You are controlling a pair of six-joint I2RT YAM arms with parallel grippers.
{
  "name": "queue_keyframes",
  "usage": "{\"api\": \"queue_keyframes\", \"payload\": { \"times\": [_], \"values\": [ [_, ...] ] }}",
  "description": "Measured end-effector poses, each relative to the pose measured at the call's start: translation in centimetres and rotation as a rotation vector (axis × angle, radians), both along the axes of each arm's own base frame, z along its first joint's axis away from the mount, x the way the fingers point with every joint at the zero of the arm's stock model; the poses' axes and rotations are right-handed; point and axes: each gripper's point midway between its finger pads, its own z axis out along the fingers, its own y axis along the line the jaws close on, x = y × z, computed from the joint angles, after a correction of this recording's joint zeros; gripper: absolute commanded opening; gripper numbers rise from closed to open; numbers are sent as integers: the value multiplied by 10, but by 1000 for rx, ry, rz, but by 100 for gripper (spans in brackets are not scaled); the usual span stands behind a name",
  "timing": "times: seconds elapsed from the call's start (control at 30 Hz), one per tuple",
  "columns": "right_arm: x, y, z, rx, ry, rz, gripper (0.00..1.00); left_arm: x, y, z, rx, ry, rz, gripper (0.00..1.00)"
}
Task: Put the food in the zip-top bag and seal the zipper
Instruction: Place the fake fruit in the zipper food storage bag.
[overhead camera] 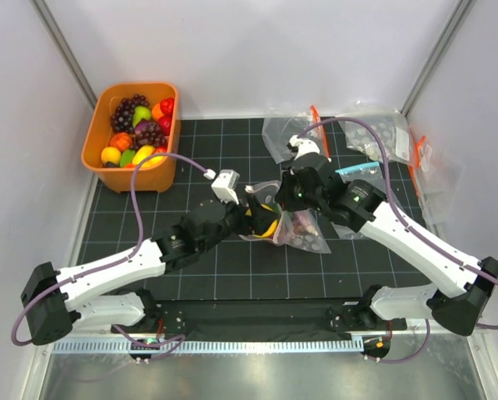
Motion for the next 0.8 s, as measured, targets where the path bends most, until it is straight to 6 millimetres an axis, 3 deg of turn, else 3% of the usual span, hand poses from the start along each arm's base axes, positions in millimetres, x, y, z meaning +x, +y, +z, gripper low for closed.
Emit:
{"api": "queue_keyframes", "payload": {
  "times": [0.2, 0.33, 0.43, 0.47, 0.67, 0.8],
  "values": [
    [-8, -11, 20, 42, -37, -12, 1, 13, 5, -4, 39, -24, 60, 33],
    [-12, -15, 31, 75, -55, -19, 1, 24, -6, 4, 56, -41, 73, 37],
    [-12, -15, 32, 78, -56, -25, 1, 31, -17, 8, 64, -48, 69, 52],
    [-11, -16, 31, 76, -57, -31, 1, 32, -19, 7, 70, -46, 67, 67],
    [-10, -21, 27, 63, -57, -56, 1, 32, -23, -6, 117, -25, 51, 100],
    [-9, -25, 23, 54, -57, -75, 1, 30, -19, -9, 142, -22, 45, 100]
  ]
}}
